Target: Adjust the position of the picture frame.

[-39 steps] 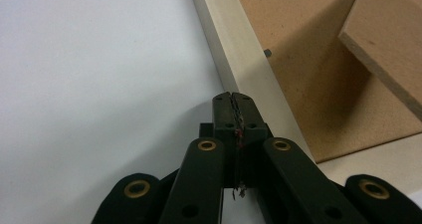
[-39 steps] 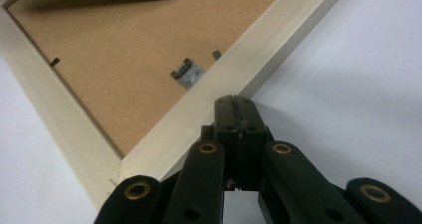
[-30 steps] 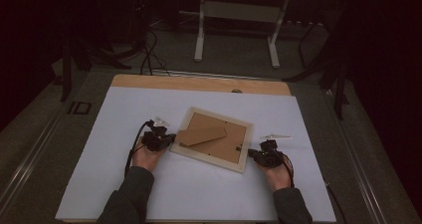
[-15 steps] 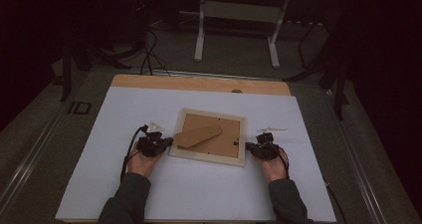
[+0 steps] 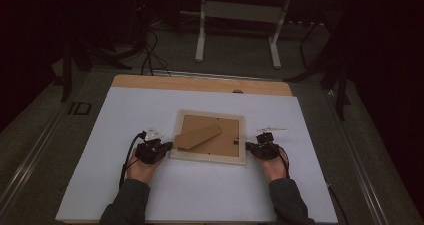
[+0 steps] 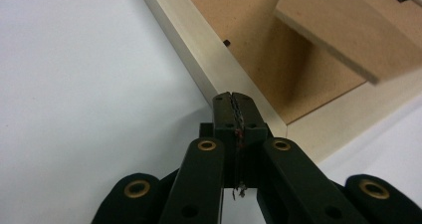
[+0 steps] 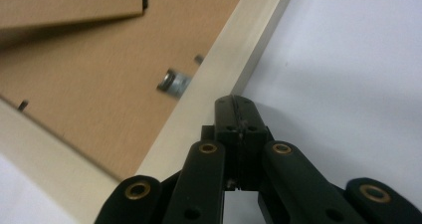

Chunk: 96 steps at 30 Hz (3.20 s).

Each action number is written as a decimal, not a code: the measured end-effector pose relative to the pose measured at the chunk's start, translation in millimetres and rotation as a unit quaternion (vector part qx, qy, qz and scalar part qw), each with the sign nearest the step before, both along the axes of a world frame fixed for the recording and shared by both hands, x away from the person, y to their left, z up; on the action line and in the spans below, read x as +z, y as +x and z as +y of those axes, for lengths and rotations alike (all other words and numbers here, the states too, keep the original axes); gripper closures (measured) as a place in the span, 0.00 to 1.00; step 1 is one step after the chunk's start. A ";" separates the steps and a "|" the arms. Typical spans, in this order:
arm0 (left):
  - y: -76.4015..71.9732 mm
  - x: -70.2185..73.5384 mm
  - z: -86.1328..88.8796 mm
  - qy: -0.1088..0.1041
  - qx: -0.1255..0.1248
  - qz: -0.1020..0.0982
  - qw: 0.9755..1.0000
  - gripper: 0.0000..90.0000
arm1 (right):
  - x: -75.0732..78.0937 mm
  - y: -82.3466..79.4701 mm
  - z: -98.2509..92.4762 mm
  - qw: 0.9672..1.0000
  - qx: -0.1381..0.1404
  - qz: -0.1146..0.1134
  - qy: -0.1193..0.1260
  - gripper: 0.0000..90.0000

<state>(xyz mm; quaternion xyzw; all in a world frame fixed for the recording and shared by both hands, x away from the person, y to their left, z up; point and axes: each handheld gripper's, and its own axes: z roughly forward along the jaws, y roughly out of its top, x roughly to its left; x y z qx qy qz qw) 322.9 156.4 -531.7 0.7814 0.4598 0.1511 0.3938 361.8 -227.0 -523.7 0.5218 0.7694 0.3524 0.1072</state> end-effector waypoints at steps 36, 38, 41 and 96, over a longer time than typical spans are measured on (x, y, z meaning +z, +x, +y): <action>-16.0 -6.5 10.3 -0.020 0.011 0.010 1.000 1.00 | -5.2 -5.8 5.5 1.000 0.001 0.008 0.013 1.00; -16.3 -6.2 11.6 -0.019 0.015 0.011 1.000 1.00 | -5.9 -5.6 6.7 1.000 0.002 0.005 0.015 1.00; -16.8 -6.3 14.3 -0.021 0.019 0.012 1.000 1.00 | -5.9 -4.9 8.8 1.000 0.007 0.008 0.019 1.00; -19.3 3.7 25.7 -0.028 0.038 -0.009 0.999 0.91 | 1.6 -10.0 -1.9 0.998 0.026 -0.038 0.032 0.95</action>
